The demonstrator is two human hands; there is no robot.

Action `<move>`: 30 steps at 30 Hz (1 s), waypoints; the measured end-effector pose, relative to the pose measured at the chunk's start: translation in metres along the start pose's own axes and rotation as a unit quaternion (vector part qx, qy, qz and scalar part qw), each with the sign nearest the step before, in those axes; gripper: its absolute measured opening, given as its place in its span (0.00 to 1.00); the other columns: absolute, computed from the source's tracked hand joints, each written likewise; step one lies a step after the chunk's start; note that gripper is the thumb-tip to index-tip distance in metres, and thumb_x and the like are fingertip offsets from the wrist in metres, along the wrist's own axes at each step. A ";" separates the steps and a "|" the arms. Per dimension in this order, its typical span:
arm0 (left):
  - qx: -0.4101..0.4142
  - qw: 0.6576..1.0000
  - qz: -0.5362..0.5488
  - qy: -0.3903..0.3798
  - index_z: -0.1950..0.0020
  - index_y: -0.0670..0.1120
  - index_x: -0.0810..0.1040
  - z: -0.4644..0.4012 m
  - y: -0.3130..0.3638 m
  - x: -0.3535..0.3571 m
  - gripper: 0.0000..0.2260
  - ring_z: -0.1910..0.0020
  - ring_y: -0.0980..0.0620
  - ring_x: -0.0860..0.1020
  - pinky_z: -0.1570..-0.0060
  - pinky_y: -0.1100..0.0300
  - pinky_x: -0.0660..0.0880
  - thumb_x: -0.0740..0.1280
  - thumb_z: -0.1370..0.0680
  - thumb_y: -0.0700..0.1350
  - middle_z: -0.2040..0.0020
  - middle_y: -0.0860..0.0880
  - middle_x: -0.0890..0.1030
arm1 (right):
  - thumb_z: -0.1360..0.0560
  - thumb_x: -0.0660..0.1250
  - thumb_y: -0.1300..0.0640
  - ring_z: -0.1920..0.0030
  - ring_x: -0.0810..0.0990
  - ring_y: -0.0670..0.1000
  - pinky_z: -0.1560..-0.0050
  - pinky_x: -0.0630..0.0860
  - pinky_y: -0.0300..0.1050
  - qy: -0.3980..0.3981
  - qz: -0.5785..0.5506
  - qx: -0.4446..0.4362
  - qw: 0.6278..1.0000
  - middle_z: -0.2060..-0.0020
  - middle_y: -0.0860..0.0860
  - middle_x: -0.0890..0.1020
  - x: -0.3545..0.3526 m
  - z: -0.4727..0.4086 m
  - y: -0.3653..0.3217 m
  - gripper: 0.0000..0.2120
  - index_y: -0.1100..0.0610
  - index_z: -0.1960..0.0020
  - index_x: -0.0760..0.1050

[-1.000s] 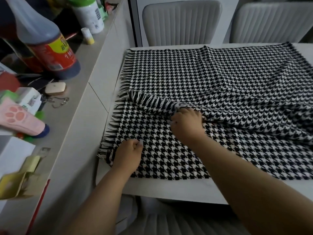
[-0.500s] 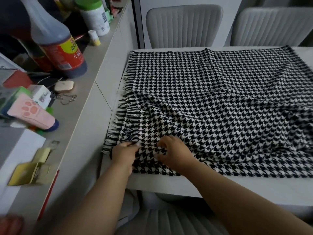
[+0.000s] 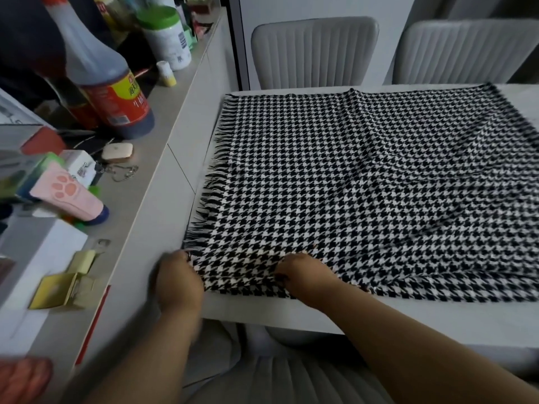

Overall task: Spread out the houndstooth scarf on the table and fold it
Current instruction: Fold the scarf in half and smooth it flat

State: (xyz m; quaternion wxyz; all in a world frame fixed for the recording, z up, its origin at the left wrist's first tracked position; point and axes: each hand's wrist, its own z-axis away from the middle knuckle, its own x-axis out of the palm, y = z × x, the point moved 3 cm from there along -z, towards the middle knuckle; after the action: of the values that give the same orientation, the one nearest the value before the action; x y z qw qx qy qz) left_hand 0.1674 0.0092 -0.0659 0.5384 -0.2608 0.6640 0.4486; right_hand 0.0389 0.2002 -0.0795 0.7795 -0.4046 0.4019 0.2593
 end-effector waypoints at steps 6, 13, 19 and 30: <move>0.107 0.993 -0.042 0.024 0.47 0.36 0.77 0.005 0.033 -0.003 0.12 0.49 0.34 0.73 0.49 0.44 0.70 0.68 0.30 0.34 0.50 0.32 0.77 | 0.22 0.64 0.50 0.45 0.76 0.54 0.47 0.74 0.47 0.011 -0.049 0.010 0.999 0.45 0.53 0.77 -0.016 0.015 0.008 0.14 0.56 0.41 0.78; 0.283 0.950 0.105 -0.078 0.42 0.44 0.75 0.041 0.140 -0.007 0.10 0.44 0.48 0.71 0.48 0.56 0.71 0.63 0.21 0.46 0.43 0.46 0.75 | 0.22 0.62 0.47 0.57 0.79 0.52 0.58 0.77 0.45 0.122 -0.113 0.125 0.978 0.55 0.50 0.80 -0.052 0.067 0.055 0.13 0.55 0.48 0.79; 0.396 0.895 0.136 -0.155 0.52 0.46 0.76 0.088 0.209 0.001 0.07 0.52 0.51 0.73 0.53 0.58 0.73 0.62 0.20 0.47 0.51 0.51 0.74 | 0.22 0.62 0.47 0.59 0.78 0.53 0.60 0.75 0.45 0.166 -0.119 0.250 0.946 0.60 0.51 0.79 -0.065 0.131 0.123 0.12 0.55 0.50 0.78; 0.440 0.855 0.083 -0.261 0.51 0.48 0.80 0.163 0.290 0.053 0.08 0.54 0.52 0.77 0.56 0.59 0.74 0.65 0.22 0.50 0.51 0.51 0.79 | 0.26 0.67 0.47 0.53 0.79 0.52 0.59 0.72 0.41 0.157 -0.059 0.315 0.934 0.55 0.50 0.81 -0.085 0.194 0.232 0.10 0.53 0.50 0.79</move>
State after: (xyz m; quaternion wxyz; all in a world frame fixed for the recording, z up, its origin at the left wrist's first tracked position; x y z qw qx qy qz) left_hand -0.0098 0.2935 -0.0273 0.7111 0.1864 0.6464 0.2045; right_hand -0.0951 0.4812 -0.0387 0.8077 -0.1970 0.5556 0.0064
